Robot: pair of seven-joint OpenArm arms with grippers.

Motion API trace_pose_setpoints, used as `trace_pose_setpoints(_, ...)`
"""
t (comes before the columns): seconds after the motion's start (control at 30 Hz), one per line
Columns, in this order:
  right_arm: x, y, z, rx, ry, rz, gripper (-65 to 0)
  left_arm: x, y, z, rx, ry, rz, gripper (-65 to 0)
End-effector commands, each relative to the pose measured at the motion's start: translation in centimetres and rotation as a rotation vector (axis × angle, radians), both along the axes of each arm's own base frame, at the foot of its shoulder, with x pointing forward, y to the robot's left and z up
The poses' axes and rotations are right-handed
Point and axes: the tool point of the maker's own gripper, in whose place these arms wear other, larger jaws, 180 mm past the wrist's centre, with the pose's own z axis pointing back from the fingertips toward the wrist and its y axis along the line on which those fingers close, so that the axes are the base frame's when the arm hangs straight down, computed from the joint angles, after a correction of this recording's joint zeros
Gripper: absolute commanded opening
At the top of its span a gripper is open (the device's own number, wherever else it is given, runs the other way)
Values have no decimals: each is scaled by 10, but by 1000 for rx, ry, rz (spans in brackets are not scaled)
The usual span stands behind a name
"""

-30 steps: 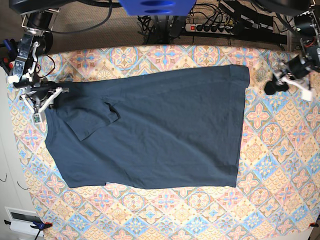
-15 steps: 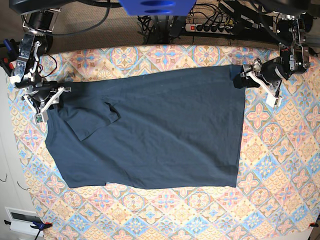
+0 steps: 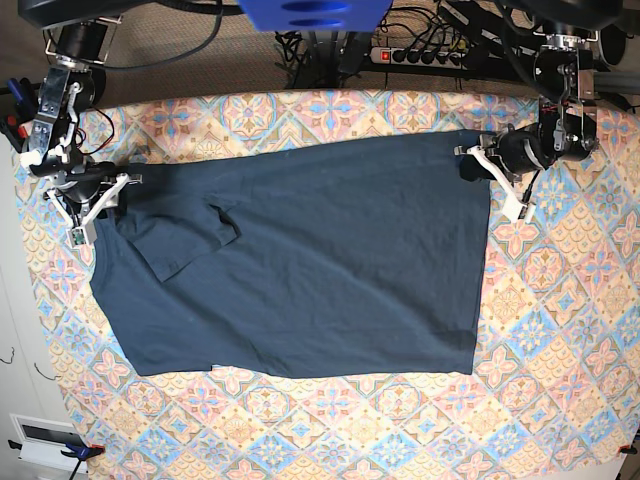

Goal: Layout the t-shirt on the table in an organized manner, then fold the t-shirt properly
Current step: 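Grasp the shirt corner with the left gripper and pull it outward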

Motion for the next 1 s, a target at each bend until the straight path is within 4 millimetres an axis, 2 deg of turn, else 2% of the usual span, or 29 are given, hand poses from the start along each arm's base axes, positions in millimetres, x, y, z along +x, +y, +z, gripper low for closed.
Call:
trace_pose_setpoints(0.0,11,-5,16,-12,-55,5,-465,7,2,10,3,-37,-7,-650)
trace_pose_setpoints(0.17,12,-5,16,-12,-58,5,-465,19,14,34,13,-124,41,-650)
trace_pose_setpoints(0.27,11,-5,16,-11,-55,7,-465,32,30,46,24,-175,108,-649)
trace_pose_setpoints(0.4,11,-4,15,-9,-53,8,-465,37,35,49,43,-186,114,-537)
trace_pose_setpoints(0.5,11,-4,15,-9,-53,8,-465,35,43,44,109,-172,109,-406)
trace_pose_setpoints(0.57,11,-5,15,-10,-55,5,-465,35,37,37,157,-154,57,-310)
trace_pose_setpoints(0.67,11,-5,15,-10,-55,5,-465,29,25,24,216,-114,-51,-209)
trace_pose_setpoints(0.73,11,-5,15,-10,-55,5,-465,23,21,13,228,-77,-93,-177)
trace_pose_setpoints(0.8,11,-4,15,-10,-54,7,-465,18,21,-1,229,-29,-107,-176)
trace_pose_setpoints(0.97,11,-4,16,-11,-58,7,-465,18,18,-13,223,5,-122,-176)
